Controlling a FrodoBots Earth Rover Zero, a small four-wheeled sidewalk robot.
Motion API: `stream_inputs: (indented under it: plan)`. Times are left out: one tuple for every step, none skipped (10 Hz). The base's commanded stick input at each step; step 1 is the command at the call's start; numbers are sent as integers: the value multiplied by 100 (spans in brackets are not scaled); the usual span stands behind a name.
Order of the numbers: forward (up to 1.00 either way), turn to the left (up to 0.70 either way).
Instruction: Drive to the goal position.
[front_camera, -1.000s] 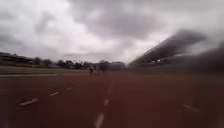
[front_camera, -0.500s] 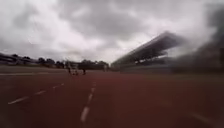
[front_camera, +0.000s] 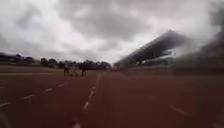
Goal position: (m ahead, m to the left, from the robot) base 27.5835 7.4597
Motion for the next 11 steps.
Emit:
stream_inputs:
  plan:
    - [100, -1]
    - [100, -1]
    - [100, -1]
    - [100, -1]
    - [100, -1]
    - [100, -1]
    - [100, -1]
    - [100, -1]
    - [100, -1]
    - [100, -1]
    - [100, -1]
